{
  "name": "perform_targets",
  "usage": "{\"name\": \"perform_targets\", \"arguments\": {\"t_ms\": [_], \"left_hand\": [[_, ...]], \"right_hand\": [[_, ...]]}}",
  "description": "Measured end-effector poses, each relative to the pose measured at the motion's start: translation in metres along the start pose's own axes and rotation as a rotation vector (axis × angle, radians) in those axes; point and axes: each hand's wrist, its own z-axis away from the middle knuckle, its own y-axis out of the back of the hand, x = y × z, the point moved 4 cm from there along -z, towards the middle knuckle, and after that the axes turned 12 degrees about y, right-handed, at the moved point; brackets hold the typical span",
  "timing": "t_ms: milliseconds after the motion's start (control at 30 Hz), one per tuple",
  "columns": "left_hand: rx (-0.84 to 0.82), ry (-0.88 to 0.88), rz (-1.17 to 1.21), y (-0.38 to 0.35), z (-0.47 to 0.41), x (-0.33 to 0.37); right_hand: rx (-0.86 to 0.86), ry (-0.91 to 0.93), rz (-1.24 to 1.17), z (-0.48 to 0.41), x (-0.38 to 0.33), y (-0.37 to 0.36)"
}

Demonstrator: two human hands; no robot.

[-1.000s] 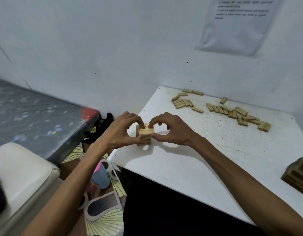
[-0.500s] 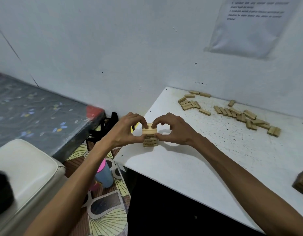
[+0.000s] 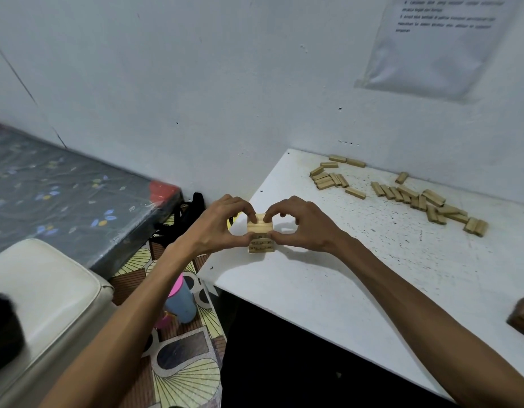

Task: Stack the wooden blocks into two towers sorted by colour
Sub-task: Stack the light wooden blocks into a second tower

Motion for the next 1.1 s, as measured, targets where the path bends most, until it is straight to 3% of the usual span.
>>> {"name": "perform_targets", "arguments": {"t_ms": [333, 767, 1100], "left_hand": [[-0.017, 0.030, 0.009, -0.001, -0.001, -0.003], [-0.012, 0.171, 0.185, -0.005, 0.009, -0.010], [0.052, 0.194, 0.120, 0.015, -0.003, 0.016]], "right_hand": [[0.004, -0.001, -0.011, 0.002, 0.002, -0.001], [-0.034, -0.086, -0.082, 0.007, 0.006, -0.008], [0.087, -0.176, 0.002, 0.023, -0.002, 0.023]]}}
